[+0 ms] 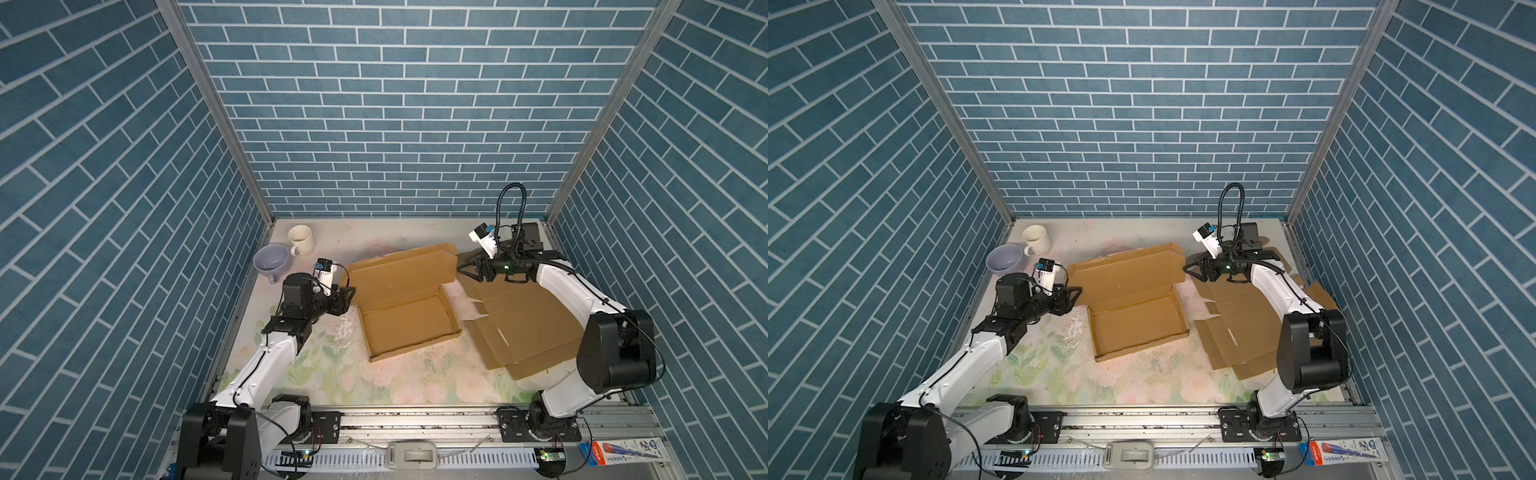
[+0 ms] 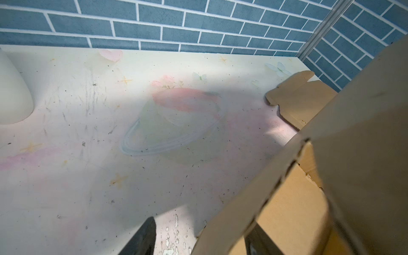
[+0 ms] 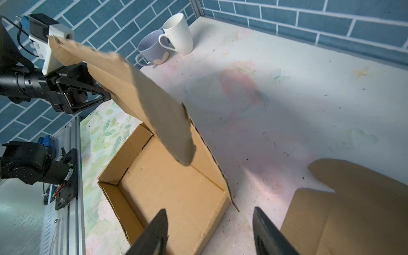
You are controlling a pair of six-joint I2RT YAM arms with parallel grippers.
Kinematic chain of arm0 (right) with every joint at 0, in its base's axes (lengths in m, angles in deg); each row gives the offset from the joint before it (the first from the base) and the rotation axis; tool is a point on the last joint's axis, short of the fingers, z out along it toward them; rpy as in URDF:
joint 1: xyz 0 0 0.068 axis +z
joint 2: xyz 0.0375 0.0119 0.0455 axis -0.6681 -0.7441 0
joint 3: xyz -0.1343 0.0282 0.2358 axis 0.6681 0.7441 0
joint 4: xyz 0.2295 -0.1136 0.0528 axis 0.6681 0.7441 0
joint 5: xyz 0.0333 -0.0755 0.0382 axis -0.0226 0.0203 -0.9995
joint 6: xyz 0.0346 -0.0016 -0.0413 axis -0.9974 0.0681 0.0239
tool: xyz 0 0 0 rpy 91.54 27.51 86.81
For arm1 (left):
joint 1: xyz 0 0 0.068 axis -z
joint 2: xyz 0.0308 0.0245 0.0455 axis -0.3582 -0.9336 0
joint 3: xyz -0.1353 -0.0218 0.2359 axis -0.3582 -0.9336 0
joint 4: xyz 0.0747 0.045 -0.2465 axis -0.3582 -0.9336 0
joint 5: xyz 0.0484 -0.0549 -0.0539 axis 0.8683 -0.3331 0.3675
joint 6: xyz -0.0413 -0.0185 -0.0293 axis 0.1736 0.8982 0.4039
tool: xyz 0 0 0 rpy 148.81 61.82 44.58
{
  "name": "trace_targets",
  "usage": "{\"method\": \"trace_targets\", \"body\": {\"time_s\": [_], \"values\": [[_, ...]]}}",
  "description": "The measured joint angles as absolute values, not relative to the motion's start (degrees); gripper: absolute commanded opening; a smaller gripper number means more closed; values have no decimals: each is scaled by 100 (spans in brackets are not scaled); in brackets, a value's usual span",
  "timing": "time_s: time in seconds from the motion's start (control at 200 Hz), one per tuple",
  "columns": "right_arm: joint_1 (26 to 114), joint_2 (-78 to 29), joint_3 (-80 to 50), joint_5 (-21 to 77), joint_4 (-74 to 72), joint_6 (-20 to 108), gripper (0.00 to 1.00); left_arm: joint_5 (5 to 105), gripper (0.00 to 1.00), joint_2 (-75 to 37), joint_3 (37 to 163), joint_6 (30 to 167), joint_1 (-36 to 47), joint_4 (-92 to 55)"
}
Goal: Fold the paper box
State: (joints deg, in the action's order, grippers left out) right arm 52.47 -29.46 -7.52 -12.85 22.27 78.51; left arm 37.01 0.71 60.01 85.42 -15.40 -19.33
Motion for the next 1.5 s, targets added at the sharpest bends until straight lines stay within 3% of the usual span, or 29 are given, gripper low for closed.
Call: {"method": "trace_targets", "body": {"time_s": [0.325,0.58,0.775,0.96,1.17,1.5], "values": [[5548,-3676,-1451,-1433,2334,8125,48,3369,51,-336,6130,8308,-1547,-1944],[5627,-3879,-1582,-1497,2315,8118,13,3306,24,-366,6181,8225,-1549,-1953],[5669,-3816,-1440,-1388,1860,7808,0,3310,12,-366,6181,8264,-1549,-1896],[5854,-3289,-612,-874,743,7078,0,3454,0,-366,6170,8526,-1534,-1430],[6451,-2693,127,698,-874,6466,0,4075,0,-628,6102,8911,-1457,-309],[7231,-2999,971,3602,-3567,5340,0,4818,0,-1780,6106,9086,-974,1693]]}}
